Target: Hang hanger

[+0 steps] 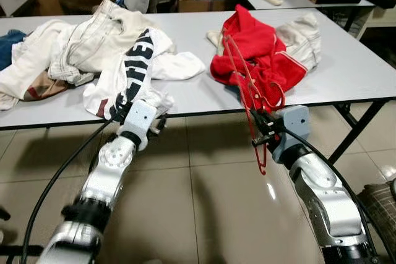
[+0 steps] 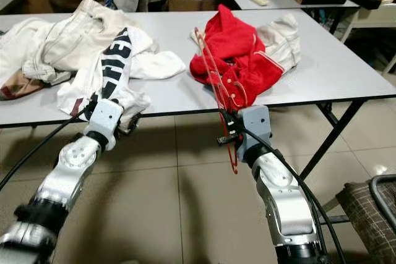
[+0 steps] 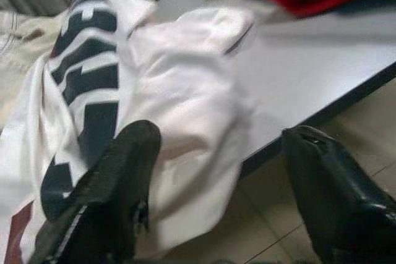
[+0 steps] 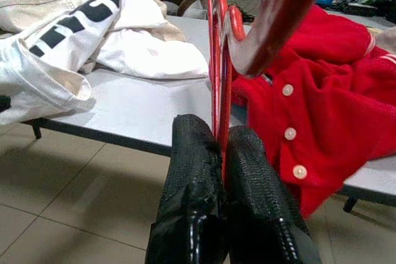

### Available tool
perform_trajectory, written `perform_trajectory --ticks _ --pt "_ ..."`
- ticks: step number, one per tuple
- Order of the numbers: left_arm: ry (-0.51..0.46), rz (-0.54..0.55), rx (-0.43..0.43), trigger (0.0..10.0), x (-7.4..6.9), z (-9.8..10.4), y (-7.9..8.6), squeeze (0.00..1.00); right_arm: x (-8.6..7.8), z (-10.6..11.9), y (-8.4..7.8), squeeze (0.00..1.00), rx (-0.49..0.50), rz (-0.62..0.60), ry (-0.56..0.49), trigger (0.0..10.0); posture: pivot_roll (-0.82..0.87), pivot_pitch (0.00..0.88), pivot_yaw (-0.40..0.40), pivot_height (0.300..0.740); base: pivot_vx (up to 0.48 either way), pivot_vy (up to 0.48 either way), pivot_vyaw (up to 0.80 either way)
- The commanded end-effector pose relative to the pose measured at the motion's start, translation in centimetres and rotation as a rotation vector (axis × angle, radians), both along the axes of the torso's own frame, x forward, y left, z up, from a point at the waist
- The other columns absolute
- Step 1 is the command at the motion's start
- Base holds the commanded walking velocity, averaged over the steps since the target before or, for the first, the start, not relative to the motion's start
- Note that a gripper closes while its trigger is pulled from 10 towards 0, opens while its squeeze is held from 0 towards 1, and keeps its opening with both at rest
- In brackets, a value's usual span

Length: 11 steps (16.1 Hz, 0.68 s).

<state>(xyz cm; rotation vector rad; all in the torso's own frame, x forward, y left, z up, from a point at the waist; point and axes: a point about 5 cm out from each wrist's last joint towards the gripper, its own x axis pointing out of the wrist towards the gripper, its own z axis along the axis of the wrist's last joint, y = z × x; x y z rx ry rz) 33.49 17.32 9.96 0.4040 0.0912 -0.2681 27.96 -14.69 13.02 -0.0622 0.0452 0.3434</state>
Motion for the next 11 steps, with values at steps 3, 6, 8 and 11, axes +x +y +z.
perform_trajectory --ticks 3,6,8,11 --pt "0.007 -0.003 0.053 0.0 0.6 -0.2 0.6 0.00 0.4 0.4 0.0 0.00 -0.014 0.023 -0.014 10.0 -0.05 0.000 -0.009 0.740 0.000 0.000 0.00" --pt "-0.011 -0.016 0.048 0.0 0.9 0.1 0.7 0.00 0.3 0.4 0.0 0.00 -0.017 0.027 -0.014 10.0 -0.05 0.002 -0.014 0.740 0.000 0.000 0.00" --pt "-0.019 -0.011 0.052 0.0 1.2 0.2 1.1 0.00 0.3 0.3 0.1 0.00 -0.019 0.027 -0.016 10.0 -0.05 0.003 -0.007 0.740 0.000 0.000 0.00" --pt "-0.010 -0.009 0.073 0.0 1.4 0.1 1.7 0.00 0.3 0.3 0.1 0.00 -0.018 0.025 -0.020 10.0 -0.05 0.004 -0.006 0.740 0.000 0.000 0.00"
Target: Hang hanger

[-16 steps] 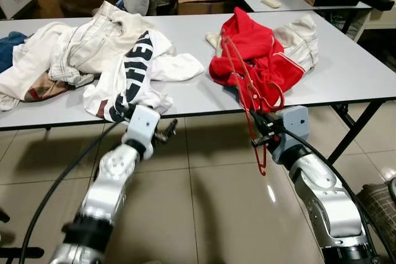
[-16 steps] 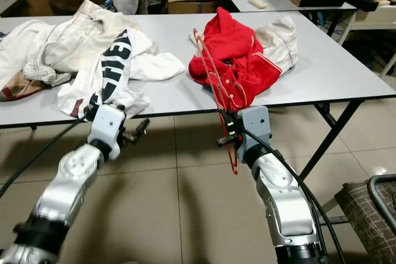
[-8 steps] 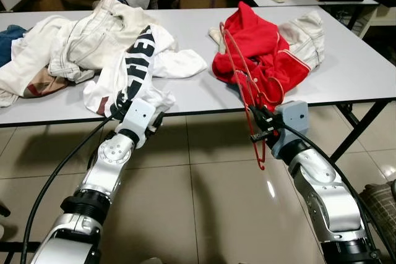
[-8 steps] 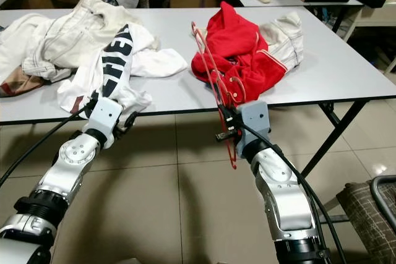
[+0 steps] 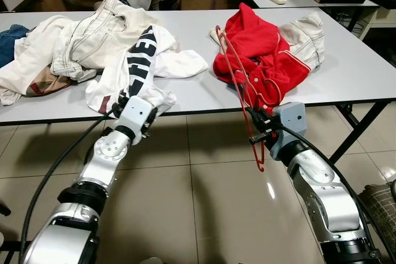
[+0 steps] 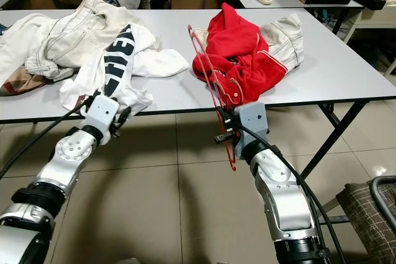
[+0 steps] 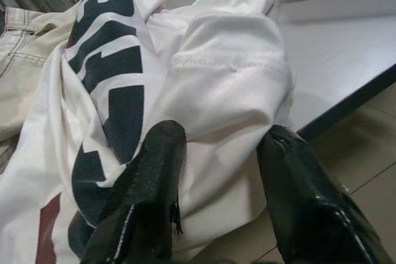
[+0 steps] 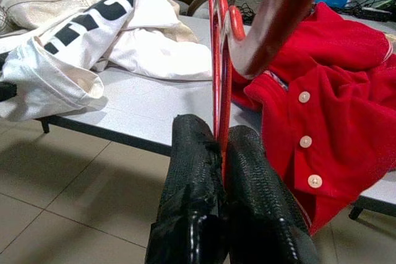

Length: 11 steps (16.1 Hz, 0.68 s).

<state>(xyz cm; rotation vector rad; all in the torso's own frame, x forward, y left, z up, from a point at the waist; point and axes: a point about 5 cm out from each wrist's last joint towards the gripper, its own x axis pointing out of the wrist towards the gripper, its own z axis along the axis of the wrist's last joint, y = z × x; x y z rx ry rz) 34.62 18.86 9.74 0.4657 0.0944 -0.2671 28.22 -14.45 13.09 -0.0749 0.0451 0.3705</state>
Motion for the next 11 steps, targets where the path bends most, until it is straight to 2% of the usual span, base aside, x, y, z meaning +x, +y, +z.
perform_trajectory --ticks 1,7,11 --pt "-0.003 -0.008 0.016 0.0 0.27 0.32 0.22 0.00 0.01 0.25 -0.09 0.00 -0.007 -0.002 -0.019 10.0 -0.05 0.005 -0.007 0.740 0.000 0.000 0.00" --pt "0.022 -0.005 0.043 0.0 0.48 0.01 0.73 0.00 -0.05 0.33 -0.34 0.00 -0.006 -0.021 -0.028 10.0 -0.06 0.000 0.016 0.740 0.000 0.000 0.00" --pt "0.039 -0.042 0.033 0.0 0.84 0.46 1.09 0.00 -0.07 0.34 -0.31 0.00 -0.002 -0.032 -0.031 10.0 -0.06 0.004 0.026 0.740 0.000 0.000 0.00"
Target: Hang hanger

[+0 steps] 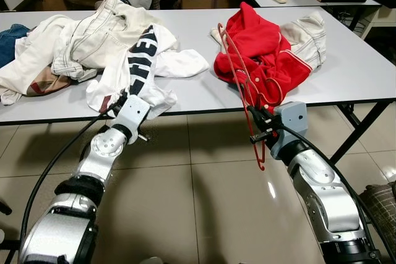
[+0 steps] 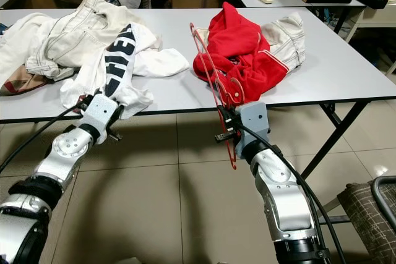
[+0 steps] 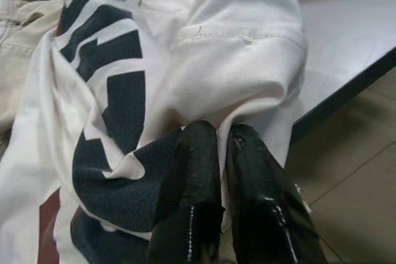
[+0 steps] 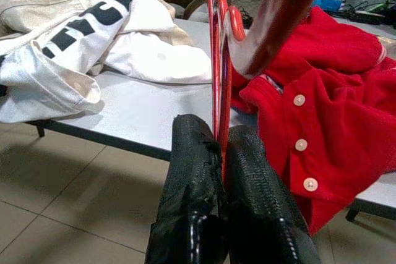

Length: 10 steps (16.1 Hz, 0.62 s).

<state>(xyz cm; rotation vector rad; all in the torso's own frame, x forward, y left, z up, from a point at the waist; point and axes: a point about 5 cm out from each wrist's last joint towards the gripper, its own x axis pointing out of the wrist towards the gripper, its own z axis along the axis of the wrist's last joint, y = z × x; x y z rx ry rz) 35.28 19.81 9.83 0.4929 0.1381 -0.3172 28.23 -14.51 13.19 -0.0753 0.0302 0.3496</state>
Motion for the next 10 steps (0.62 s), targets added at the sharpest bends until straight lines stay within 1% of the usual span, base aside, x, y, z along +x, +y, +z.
perform_trajectory --ticks 1,2,3,4,5,6,7,8,9,10 --pt "0.000 -0.026 -0.006 0.0 0.2 0.5 0.3 0.00 -0.1 0.2 -0.2 0.00 -0.002 -0.012 -0.015 10.0 -0.06 0.010 0.028 0.740 0.000 0.000 0.00" --pt "0.005 -0.037 -0.008 0.0 0.1 0.5 0.4 0.00 -0.1 0.2 -0.2 0.00 -0.002 -0.011 -0.015 10.0 -0.06 0.012 0.028 0.740 0.000 0.000 0.00" --pt "0.018 -0.076 -0.004 0.0 0.1 0.7 0.6 0.00 -0.2 0.2 -0.1 0.00 0.000 0.002 -0.014 10.0 -0.05 0.020 0.033 0.740 0.000 0.000 0.00" --pt "0.019 -0.109 0.010 0.0 0.0 1.0 0.9 0.00 -0.3 0.3 -0.2 0.00 0.016 0.024 -0.014 10.0 -0.05 0.022 0.036 0.740 0.000 0.000 0.00" --pt "0.017 -0.156 0.034 0.0 0.0 1.5 1.6 0.00 -0.5 0.6 -0.5 0.00 0.060 0.059 -0.014 10.0 -0.05 0.024 0.041 0.740 0.000 0.000 0.00" --pt "0.012 -0.179 0.045 0.0 -0.1 1.8 1.9 0.00 -0.6 0.8 -0.7 0.00 0.063 0.087 -0.018 10.0 -0.05 0.025 0.046 0.740 0.000 0.000 0.00" --pt "0.004 -0.309 0.090 0.0 -0.7 3.0 2.8 0.00 -1.2 1.2 -1.8 0.00 0.068 0.180 -0.003 10.0 -0.05 0.028 0.052 0.740 0.000 0.000 0.00" --pt "-0.001 -0.372 0.109 0.0 -0.9 3.9 3.4 0.00 -1.5 1.3 -2.5 0.00 0.066 0.215 0.013 10.0 -0.05 0.028 0.052 0.740 0.000 0.000 0.00" --pt "-0.001 -0.372 0.109 0.0 -0.9 3.9 3.4 0.00 -1.5 1.3 -2.5 0.00 0.066 0.215 0.013 10.0 -0.05 0.028 0.052 0.740 0.000 0.000 0.00" --pt "-0.087 -0.336 0.130 0.0 -0.1 6.9 4.9 0.00 -1.5 1.3 -3.5 0.00 0.047 0.214 0.025 10.0 -0.04 0.031 0.039 0.740 0.000 0.000 0.00"
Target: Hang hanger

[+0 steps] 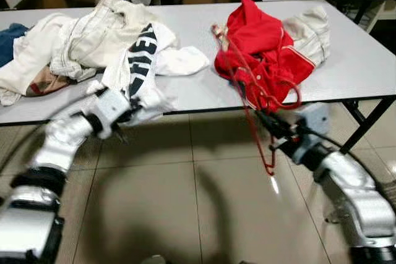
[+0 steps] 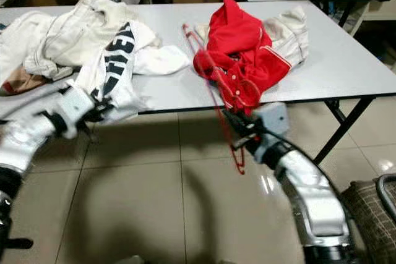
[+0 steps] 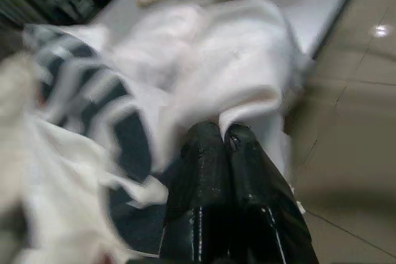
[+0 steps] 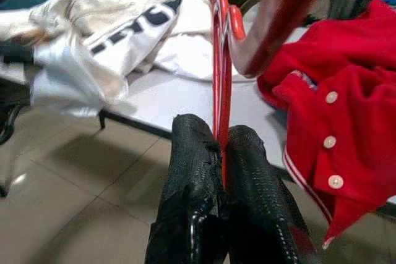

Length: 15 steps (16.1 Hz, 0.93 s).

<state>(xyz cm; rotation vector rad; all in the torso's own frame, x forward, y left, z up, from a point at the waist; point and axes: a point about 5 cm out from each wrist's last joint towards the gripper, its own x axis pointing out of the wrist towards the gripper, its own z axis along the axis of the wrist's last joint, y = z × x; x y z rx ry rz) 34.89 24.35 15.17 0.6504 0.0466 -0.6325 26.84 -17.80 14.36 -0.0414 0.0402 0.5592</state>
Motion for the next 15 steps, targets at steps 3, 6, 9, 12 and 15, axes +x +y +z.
perform_trajectory --ticks 3,6,9,12,15 --pt "-0.310 0.221 -0.061 0.0 2.2 7.9 2.8 0.00 0.5 -0.2 -0.2 0.00 -0.007 -0.044 0.008 10.0 -0.04 0.025 0.038 0.740 0.000 0.000 0.00" --pt "-0.267 0.188 -0.112 0.0 2.5 7.1 1.8 0.00 0.2 -0.3 1.2 0.00 0.035 -0.003 0.019 10.0 -0.04 0.021 0.052 0.740 0.000 0.000 0.00" --pt "-0.236 0.161 -0.087 0.0 2.6 5.8 0.8 0.00 -1.2 -0.6 2.0 0.00 0.047 0.136 0.061 10.0 -0.04 0.026 0.056 0.740 0.000 0.000 0.00" --pt "-0.175 0.085 -0.070 0.0 2.2 5.0 0.5 0.00 -2.7 -1.7 2.5 0.00 -0.030 0.284 0.145 10.0 -0.04 0.029 0.051 0.740 0.000 0.000 0.00" --pt "-0.176 0.100 -0.073 0.0 2.2 4.8 0.7 0.00 -3.1 -2.4 2.4 0.00 -0.076 0.307 0.190 10.0 -0.04 0.029 0.045 0.740 0.000 0.000 0.00"
